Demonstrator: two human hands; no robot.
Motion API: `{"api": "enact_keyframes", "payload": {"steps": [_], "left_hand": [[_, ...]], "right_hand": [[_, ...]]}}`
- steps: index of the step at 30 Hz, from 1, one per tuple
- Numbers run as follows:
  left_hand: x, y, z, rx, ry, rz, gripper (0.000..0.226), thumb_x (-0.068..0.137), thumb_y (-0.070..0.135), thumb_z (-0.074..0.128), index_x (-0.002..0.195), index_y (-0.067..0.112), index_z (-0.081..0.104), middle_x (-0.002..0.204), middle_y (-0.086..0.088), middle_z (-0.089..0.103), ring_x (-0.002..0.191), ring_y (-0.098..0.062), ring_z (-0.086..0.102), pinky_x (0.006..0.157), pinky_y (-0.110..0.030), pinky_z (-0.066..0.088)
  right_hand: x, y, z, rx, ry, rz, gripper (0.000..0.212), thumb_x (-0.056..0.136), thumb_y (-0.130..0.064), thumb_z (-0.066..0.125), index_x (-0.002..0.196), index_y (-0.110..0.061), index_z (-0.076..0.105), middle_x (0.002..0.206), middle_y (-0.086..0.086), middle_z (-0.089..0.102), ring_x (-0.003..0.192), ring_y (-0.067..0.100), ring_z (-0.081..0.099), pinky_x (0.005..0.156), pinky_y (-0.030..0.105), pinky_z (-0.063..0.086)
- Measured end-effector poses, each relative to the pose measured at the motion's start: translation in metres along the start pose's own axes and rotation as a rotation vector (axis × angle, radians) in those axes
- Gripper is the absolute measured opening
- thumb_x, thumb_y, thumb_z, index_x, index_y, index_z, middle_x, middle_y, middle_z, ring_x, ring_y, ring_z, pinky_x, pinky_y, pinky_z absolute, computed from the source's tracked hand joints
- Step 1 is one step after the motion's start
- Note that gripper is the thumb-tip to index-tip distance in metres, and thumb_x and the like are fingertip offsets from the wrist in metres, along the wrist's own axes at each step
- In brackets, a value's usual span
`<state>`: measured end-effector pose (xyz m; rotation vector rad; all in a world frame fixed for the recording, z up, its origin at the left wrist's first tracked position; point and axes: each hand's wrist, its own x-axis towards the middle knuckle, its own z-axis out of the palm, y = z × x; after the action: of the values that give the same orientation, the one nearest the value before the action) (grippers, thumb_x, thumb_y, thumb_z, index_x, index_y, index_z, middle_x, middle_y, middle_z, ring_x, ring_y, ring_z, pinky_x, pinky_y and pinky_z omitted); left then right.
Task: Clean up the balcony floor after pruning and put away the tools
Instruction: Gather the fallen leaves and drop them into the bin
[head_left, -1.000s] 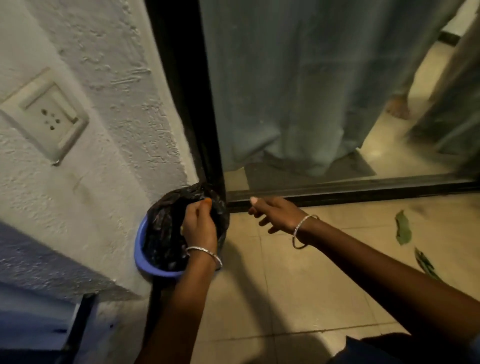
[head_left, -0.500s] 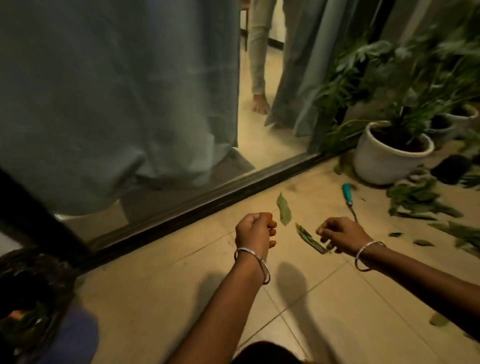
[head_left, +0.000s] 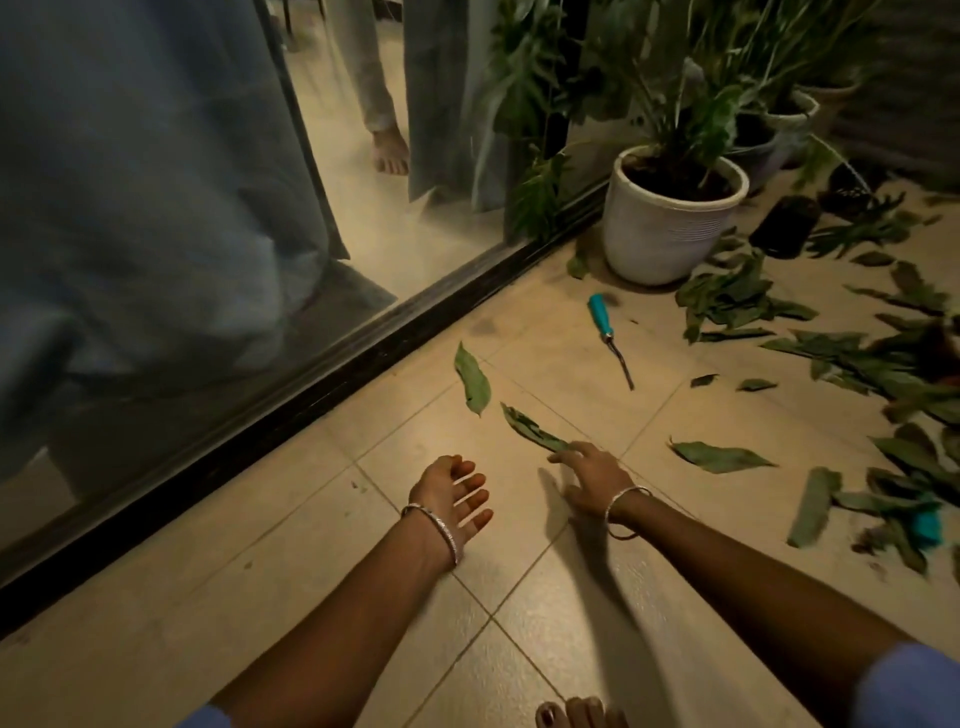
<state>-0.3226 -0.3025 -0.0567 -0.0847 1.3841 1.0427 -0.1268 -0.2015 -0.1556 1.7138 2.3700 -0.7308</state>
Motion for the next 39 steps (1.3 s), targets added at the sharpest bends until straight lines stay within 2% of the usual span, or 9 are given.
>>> {"api": "enact_keyframes", "payload": {"steps": [5, 8, 11, 17, 22, 28, 33, 37, 39], "left_hand": [[0.014, 0.007, -0.01, 0.045, -0.04, 0.039, 0.024, 0.098, 0.032, 0.049, 0.093, 0.013, 0.064, 0.098, -0.008, 0.066, 0.092, -0.024, 0.06, 0.077, -0.037, 0.05], [0.023, 0.007, -0.02, 0.082, -0.035, 0.043, 0.025, 0.098, 0.032, 0.051, 0.095, 0.012, 0.065, 0.099, -0.009, 0.066, 0.093, -0.025, 0.061, 0.073, -0.036, 0.051], [0.029, 0.005, -0.025, 0.128, -0.029, 0.035, 0.025, 0.098, 0.031, 0.051, 0.094, 0.01, 0.065, 0.097, -0.01, 0.065, 0.088, -0.025, 0.061, 0.073, -0.036, 0.051], [0.055, 0.005, -0.022, 0.086, -0.009, -0.002, 0.028, 0.097, 0.033, 0.054, 0.101, 0.007, 0.062, 0.1, -0.014, 0.064, 0.089, -0.027, 0.061, 0.08, -0.041, 0.05], [0.069, -0.006, -0.023, 0.046, -0.038, -0.057, 0.031, 0.095, 0.036, 0.056, 0.107, 0.007, 0.061, 0.106, -0.014, 0.065, 0.093, -0.027, 0.062, 0.083, -0.042, 0.05], [0.079, -0.01, -0.022, 0.092, -0.151, -0.003, 0.049, 0.091, 0.046, 0.06, 0.129, 0.016, 0.055, 0.128, -0.009, 0.06, 0.119, -0.028, 0.056, 0.101, -0.043, 0.045], [0.082, -0.007, -0.014, 0.019, -0.157, 0.05, 0.027, 0.096, 0.032, 0.057, 0.095, 0.006, 0.065, 0.095, -0.018, 0.071, 0.081, -0.031, 0.07, 0.065, -0.036, 0.058], [0.089, 0.005, -0.023, -0.008, 0.006, 0.145, 0.036, 0.104, 0.029, 0.041, 0.091, 0.001, 0.058, 0.089, -0.016, 0.07, 0.081, -0.033, 0.068, 0.079, -0.047, 0.057], [0.091, 0.011, -0.033, -0.039, 0.066, 0.191, 0.033, 0.105, 0.028, 0.039, 0.087, 0.006, 0.054, 0.075, -0.011, 0.062, 0.07, -0.025, 0.063, 0.067, -0.039, 0.055]], "right_hand": [[0.043, -0.01, 0.011, -0.142, -0.074, -0.017, 0.057, 0.096, -0.024, 0.048, 0.149, -0.037, 0.032, 0.164, 0.004, 0.009, 0.147, 0.034, 0.017, 0.114, 0.052, 0.03], [0.05, -0.004, 0.026, -0.187, -0.054, -0.084, 0.046, 0.099, -0.026, 0.043, 0.145, -0.026, 0.04, 0.157, 0.01, 0.028, 0.137, 0.033, 0.036, 0.109, 0.048, 0.039], [0.04, 0.004, 0.038, -0.303, 0.108, -0.164, 0.035, 0.1, -0.037, 0.041, 0.126, -0.02, 0.057, 0.119, 0.009, 0.057, 0.104, 0.027, 0.058, 0.092, 0.042, 0.05], [0.033, -0.001, 0.041, 0.097, 0.291, 0.018, 0.005, 0.089, -0.018, 0.065, 0.094, -0.016, 0.066, 0.093, 0.004, 0.063, 0.089, 0.023, 0.06, 0.074, 0.028, 0.045], [0.025, -0.011, 0.032, 0.656, 0.254, 0.279, 0.03, 0.074, 0.005, 0.075, 0.091, -0.013, 0.059, 0.073, 0.008, 0.068, 0.072, 0.022, 0.067, 0.07, 0.03, 0.057], [-0.009, -0.062, 0.021, 0.796, 0.238, 0.183, 0.016, 0.075, 0.001, 0.074, 0.081, -0.013, 0.068, 0.071, 0.005, 0.07, 0.068, 0.017, 0.069, 0.067, 0.03, 0.061], [-0.025, -0.101, 0.016, 0.832, 0.003, 0.007, 0.022, 0.07, -0.005, 0.08, 0.084, -0.016, 0.067, 0.067, 0.005, 0.068, 0.06, 0.011, 0.063, 0.065, 0.032, 0.058], [0.009, -0.094, 0.014, 0.754, -0.058, -0.01, 0.027, 0.074, -0.034, 0.083, 0.091, -0.018, 0.069, 0.082, 0.005, 0.072, 0.071, 0.012, 0.066, 0.065, 0.033, 0.056], [0.039, -0.088, 0.011, 0.528, 0.004, -0.057, 0.05, 0.07, -0.053, 0.081, 0.104, -0.021, 0.065, 0.1, 0.002, 0.067, 0.088, 0.015, 0.062, 0.075, 0.035, 0.056]]}}
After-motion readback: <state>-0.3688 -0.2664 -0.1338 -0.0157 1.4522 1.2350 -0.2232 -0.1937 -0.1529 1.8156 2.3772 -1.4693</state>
